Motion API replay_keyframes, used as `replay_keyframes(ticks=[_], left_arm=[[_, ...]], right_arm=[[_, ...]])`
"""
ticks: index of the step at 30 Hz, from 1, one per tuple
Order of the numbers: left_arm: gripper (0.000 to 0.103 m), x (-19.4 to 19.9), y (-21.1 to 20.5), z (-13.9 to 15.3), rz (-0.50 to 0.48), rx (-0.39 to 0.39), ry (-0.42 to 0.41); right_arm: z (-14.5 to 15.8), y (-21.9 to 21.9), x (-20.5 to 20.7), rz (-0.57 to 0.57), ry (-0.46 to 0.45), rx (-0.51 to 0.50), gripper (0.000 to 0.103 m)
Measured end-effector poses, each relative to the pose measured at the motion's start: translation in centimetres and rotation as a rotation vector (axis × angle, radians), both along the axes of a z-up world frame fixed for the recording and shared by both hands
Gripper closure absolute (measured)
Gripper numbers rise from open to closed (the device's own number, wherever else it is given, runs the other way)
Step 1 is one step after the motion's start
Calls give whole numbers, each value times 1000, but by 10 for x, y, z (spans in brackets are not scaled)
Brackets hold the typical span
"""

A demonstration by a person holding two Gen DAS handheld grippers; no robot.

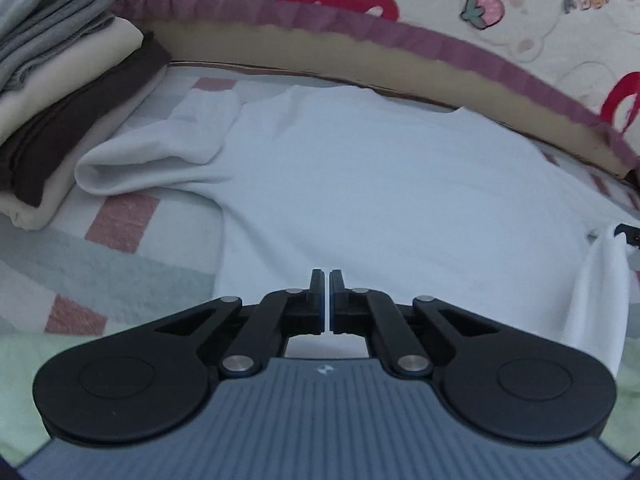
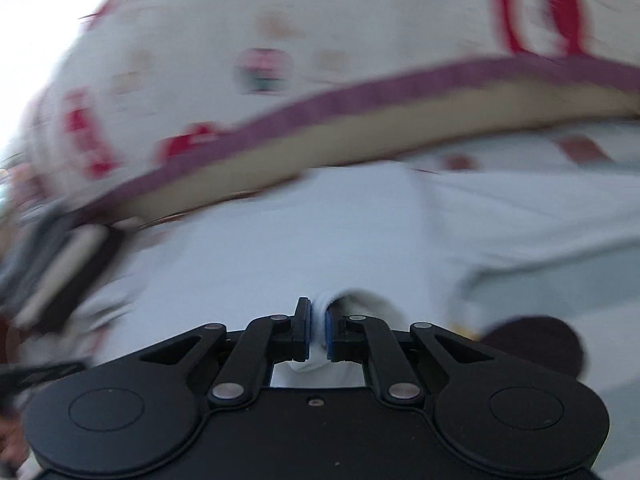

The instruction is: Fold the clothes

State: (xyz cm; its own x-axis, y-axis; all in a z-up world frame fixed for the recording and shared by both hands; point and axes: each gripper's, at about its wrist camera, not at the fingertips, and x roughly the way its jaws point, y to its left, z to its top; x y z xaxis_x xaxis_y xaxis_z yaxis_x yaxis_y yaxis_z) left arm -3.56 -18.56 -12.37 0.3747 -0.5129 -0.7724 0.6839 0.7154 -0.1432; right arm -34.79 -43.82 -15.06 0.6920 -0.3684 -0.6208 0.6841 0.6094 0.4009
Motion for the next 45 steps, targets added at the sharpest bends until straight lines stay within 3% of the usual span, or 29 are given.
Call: replay_keyframes(ticks=[3,4,5,7,11,14,16,17,19,22,27,29,31,33,36,40,41,43,45], left_arm=[[94,-10,17,9,-26,-48,56],[84,-15,25,12,-32,-65,79],[62,-19,32,14,-37,-81,103],[34,-31,45,10,4,-71,149],[32,-47,61,-9,68,-49,239],[31,-51,63,-28,55,-45,359],[41,-58,60,-38,-25,-72,459],[64,-62,58,-38,-65,-101,468],[85,-69,51,-33,-110,-77,402],[89,-65,38,-25,-128,-57,330],[90,-26,16,-13,-63,-200,280],[90,-10,7,-19,-25,-227,269],[90,5,-1,-25,11,-255,256],[87,10,-2,-32,16,-285,208],[86,9,8,-39,34,-313,247],[57,7,17,-29,7,-333,249],[55,4,21,-27,-2,-343,248],[55,1,32,-24,1,-368,249],[55,3,44,-24,35,-379,255]], right_arm=[[-11,-14,0,-68,48,9,93],[-12,-14,-1,-67,47,7,93],[-12,-12,-2,-55,31,-1,93],[-11,-6,-4,-30,-2,-17,93],[-10,4,-8,19,-69,-48,92],[-9,12,-12,56,-119,-72,79],[-9,17,-14,81,-152,-88,37],[-8,20,-15,93,-168,-95,33],[-10,27,-21,105,-178,-84,33],[-15,38,-34,115,-177,-49,33],[-33,45,-50,70,-178,83,32],[-41,46,-47,103,-179,156,32],[-41,54,-41,168,-162,164,32],[-40,62,-35,233,-144,171,32],[-42,84,-19,332,-70,142,33],[-46,102,-2,349,-5,52,35],[-46,101,2,338,0,29,39],[-47,99,11,318,17,-16,81],[-41,92,23,320,24,-33,89]])
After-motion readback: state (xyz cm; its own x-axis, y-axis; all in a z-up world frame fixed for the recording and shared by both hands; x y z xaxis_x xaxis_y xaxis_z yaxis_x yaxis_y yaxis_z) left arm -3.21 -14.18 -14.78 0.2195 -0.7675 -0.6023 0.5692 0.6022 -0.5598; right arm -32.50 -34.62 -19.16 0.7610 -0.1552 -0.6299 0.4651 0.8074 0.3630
